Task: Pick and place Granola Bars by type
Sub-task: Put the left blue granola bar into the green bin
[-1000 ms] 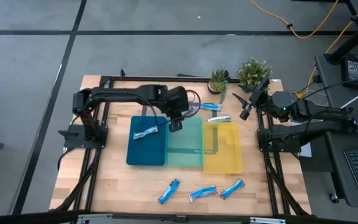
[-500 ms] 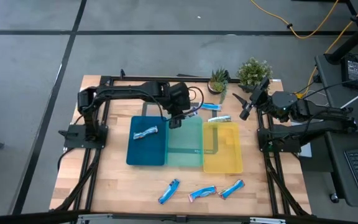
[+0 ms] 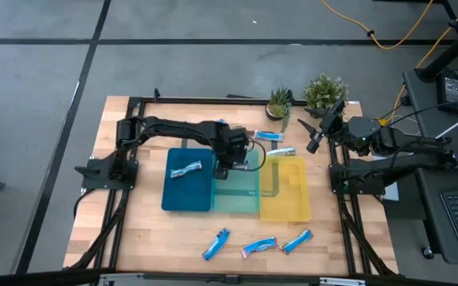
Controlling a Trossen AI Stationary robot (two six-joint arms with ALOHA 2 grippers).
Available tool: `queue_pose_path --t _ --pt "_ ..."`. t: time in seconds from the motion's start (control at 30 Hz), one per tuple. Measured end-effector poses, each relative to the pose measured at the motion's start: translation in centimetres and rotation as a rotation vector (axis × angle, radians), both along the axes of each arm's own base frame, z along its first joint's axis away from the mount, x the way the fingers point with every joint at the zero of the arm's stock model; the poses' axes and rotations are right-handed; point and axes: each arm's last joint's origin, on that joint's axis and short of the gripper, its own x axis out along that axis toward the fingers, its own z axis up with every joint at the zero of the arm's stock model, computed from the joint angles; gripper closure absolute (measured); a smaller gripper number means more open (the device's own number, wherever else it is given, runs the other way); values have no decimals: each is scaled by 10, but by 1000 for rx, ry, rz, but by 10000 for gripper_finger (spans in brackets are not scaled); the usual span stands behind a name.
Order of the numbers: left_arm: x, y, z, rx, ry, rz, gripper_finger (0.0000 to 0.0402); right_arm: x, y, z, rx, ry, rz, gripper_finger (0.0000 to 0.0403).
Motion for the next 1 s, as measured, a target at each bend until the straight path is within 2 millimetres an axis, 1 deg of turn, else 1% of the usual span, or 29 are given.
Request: queue_pose_path --t 0.1,0.2,0.6,0.9,1.0 --pt "3 -3 -9 7 20 -25 382 0 0 0 0 -1 0 217" --pt "4 -4 -14 33 35 -27 382 0 0 0 0 -1 0 217" --pt "5 -3 -15 94 30 -44 382 0 0 0 0 0 0 217" --pt "5 -3 -15 98 29 -54 382 0 0 0 0 4 0 217" --pt "5 -3 -15 98 29 -54 376 0 0 0 0 4 0 217"
